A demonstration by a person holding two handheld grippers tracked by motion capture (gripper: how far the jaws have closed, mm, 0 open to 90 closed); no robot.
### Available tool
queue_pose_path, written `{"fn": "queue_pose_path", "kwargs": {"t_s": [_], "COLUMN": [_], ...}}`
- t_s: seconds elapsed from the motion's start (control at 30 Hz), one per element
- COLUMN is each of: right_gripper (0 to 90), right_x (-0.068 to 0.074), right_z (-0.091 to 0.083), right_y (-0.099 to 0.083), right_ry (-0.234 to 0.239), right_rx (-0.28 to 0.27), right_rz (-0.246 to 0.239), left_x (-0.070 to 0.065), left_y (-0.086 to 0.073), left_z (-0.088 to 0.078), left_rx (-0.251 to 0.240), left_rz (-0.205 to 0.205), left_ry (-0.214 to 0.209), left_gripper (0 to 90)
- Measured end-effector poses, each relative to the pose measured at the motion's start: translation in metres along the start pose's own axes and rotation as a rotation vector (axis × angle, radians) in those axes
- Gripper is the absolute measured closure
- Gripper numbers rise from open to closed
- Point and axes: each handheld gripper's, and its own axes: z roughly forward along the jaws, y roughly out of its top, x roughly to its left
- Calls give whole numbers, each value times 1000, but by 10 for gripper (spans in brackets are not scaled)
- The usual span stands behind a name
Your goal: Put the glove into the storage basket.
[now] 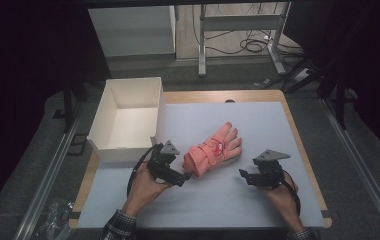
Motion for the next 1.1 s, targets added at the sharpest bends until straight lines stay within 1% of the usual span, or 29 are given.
{"fn": "queue_pose_path", "kwargs": {"t_s": [0.1,0.17,0.27,0.33,0.4,0.5,0.53,0.6,0.63,0.7,0.73,0.8,0.87,0.93,1.03,1.07,1.1], "right_gripper": [239,225,216,215,215,209,208,208,208,207,207,205,204,204,204,204,204], "right_x": [-7,-12,-18,-21,-25,-28,-29,-29,-29,-29,-29,-29,-29,-29,-29,-29,-29], "right_z": [-3,-5,-7,-8,-8,-5,-5,-5,-5,-4,-4,-5,-4,-4,-4,-4,-4], "right_y": [-3,-5,-8,-10,-13,-18,-20,-20,-20,-20,-20,-21,-21,-21,-21,-21,-21], "right_ry": [-32,-50,-75,-87,-90,-91,-86,-80,-80,-85,-84,-80,-82,-82,-82,-81,-82], "right_rx": [-5,-2,11,15,22,48,36,32,34,34,34,34,33,33,32,32,32], "right_rz": [6,11,13,19,26,36,40,46,43,38,40,44,40,40,40,40,40], "left_x": [-1,-2,-4,-6,-8,-10,-10,-9,-8,-7,-7,-5,-3,-1,4,5,7], "left_y": [16,25,40,50,59,71,74,79,81,83,83,83,82,79,75,74,73], "left_z": [3,6,14,21,29,42,45,52,56,64,68,74,81,87,95,97,99], "left_rx": [4,4,9,25,40,67,71,82,92,112,121,125,144,165,191,195,212], "left_rz": [26,33,52,69,89,131,138,143,143,151,154,145,147,137,135,130,138], "left_ry": [-10,-18,-29,-32,-34,-24,-19,-15,-18,-7,-11,-34,-40,-58,-73,-72,-70], "left_gripper": [0,0,0,0,0,0,0,0,0,0,0,0,0,0,0,0,0]}}
